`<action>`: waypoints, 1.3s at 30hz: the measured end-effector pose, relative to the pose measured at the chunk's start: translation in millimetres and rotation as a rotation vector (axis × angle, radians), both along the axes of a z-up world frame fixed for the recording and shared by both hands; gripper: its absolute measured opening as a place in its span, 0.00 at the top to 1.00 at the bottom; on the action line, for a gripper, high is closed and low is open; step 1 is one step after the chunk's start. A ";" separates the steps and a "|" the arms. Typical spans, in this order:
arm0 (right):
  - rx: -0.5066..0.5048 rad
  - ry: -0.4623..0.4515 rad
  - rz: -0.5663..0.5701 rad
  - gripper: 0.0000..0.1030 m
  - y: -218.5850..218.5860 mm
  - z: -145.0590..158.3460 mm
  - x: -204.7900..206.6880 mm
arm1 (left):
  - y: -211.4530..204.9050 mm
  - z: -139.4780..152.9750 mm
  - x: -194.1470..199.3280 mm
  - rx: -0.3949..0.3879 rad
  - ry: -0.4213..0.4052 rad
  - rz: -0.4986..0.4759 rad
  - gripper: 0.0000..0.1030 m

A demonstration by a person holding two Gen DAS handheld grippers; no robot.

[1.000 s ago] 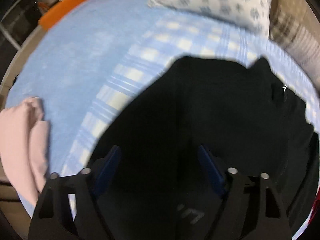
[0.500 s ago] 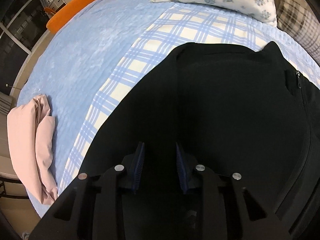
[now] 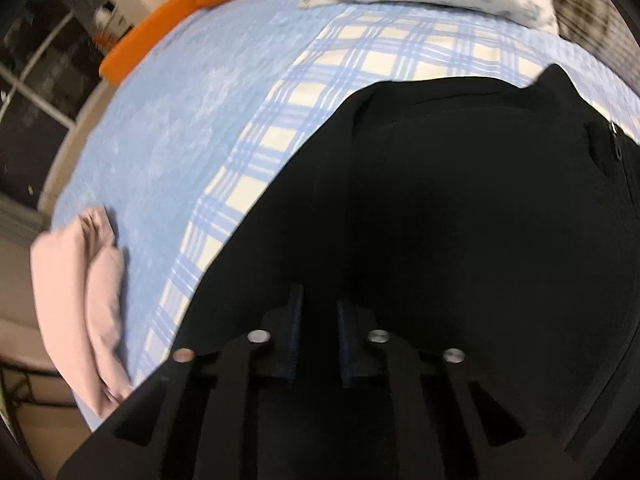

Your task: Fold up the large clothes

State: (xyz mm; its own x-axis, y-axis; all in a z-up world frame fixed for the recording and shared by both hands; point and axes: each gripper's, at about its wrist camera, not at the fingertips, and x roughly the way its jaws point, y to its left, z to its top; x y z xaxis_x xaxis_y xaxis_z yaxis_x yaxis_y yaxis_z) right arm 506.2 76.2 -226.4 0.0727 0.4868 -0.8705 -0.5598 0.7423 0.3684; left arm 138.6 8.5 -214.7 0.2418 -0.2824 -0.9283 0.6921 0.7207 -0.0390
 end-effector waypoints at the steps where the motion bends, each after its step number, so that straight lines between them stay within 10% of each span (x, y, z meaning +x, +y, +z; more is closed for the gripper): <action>1: 0.021 0.003 -0.010 0.91 -3.4 3.3 1.5 | 4.3 3.0 3.9 -0.006 0.000 0.020 0.66; 15: 0.063 -0.002 -0.139 0.96 -84.1 19.9 17.5 | -13.3 22.6 -20.7 -0.056 0.024 -0.076 0.69; 18: 0.017 -0.029 -0.146 0.92 -90.2 4.6 13.8 | -17.2 8.3 -21.5 -0.038 0.049 -0.091 0.53; 20: 0.032 -0.040 -0.132 0.77 -94.8 4.9 5.5 | -15.9 12.9 -27.3 -0.058 0.037 -0.087 0.13; 21: 0.038 -0.051 -0.138 0.51 -98.8 8.8 -1.4 | -12.4 17.5 -28.6 -0.059 0.014 -0.068 0.07; 23: 0.021 -0.132 -0.125 0.31 -104.3 24.9 -24.5 | 1.7 29.3 -29.4 -0.084 -0.013 -0.007 0.07; 30: 0.075 -0.270 0.014 0.27 -112.9 85.0 -153.7 | 110.9 75.1 -40.1 -0.309 0.001 0.321 0.07; 39: 0.132 -0.292 0.204 0.26 -70.0 77.1 -360.2 | 228.8 78.5 -44.0 -0.252 0.003 0.711 0.06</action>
